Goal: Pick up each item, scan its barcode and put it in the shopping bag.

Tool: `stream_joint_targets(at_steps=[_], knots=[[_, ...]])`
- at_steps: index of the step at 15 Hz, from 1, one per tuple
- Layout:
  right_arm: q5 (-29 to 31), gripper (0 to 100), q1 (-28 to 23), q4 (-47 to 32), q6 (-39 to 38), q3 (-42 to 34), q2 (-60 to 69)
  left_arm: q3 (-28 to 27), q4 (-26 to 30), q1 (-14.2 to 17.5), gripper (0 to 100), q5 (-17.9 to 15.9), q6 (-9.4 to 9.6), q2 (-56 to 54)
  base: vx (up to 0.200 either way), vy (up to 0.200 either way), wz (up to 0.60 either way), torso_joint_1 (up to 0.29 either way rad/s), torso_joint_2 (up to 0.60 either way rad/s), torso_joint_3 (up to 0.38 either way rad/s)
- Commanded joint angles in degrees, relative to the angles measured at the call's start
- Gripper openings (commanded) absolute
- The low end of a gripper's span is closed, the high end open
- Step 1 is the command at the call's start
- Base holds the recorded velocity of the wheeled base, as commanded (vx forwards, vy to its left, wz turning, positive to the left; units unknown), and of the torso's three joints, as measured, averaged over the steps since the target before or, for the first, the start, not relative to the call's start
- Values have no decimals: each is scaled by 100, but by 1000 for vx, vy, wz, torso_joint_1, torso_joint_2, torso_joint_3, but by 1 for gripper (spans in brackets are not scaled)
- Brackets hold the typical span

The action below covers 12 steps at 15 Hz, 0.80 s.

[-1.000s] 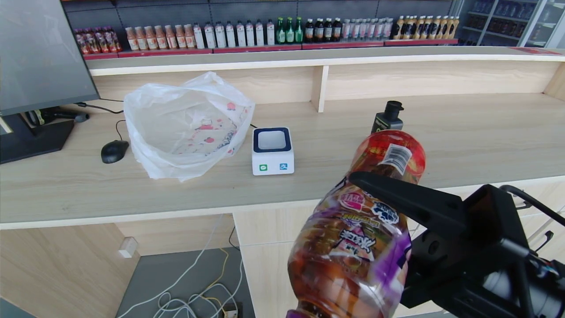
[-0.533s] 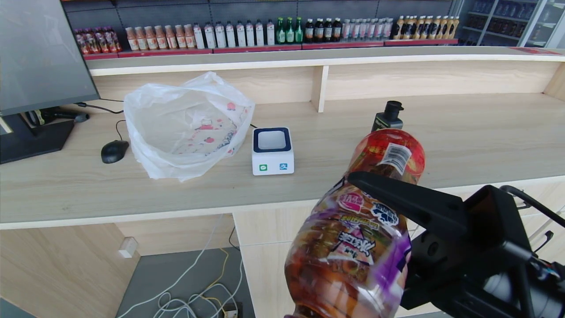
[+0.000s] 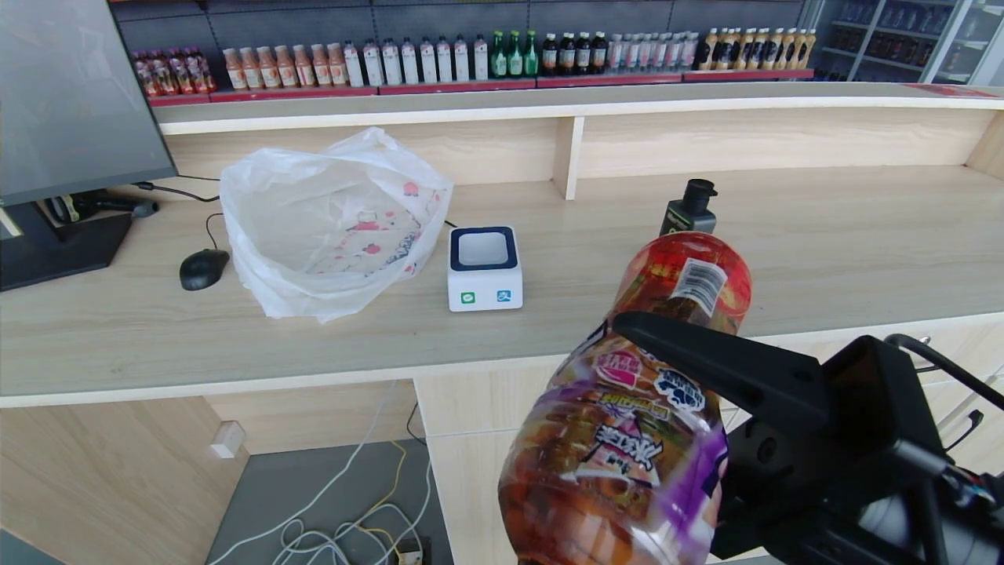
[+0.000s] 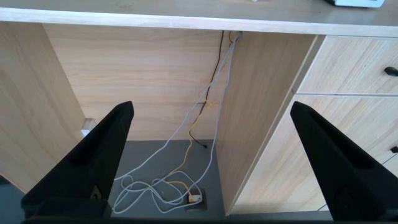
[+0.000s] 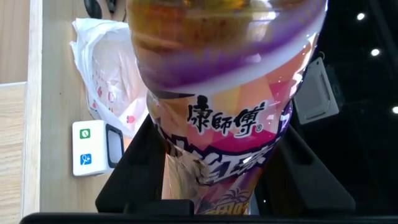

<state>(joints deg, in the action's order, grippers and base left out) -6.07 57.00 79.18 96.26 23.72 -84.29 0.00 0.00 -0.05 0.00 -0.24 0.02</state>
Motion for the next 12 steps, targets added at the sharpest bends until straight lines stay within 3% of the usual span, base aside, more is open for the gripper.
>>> stream_joint_targets(at_steps=[1,4,8,12], knots=[[1,0,4,36,-63,10,-44,0,0,5,100,0,-2,-2,0,0,0,0,0,0],[45,0,4,256,-511,36,-44,0,0,5,100,0,-2,-2,0,0,0,0,0,0],[660,0,-31,309,-2155,133,-62,0,0,-4,100,0,-2,-2,0,0,0,0,0,0],[783,0,-234,274,-2990,361,-70,0,0,-4,100,0,-2,-2,0,0,0,0,0,0]])
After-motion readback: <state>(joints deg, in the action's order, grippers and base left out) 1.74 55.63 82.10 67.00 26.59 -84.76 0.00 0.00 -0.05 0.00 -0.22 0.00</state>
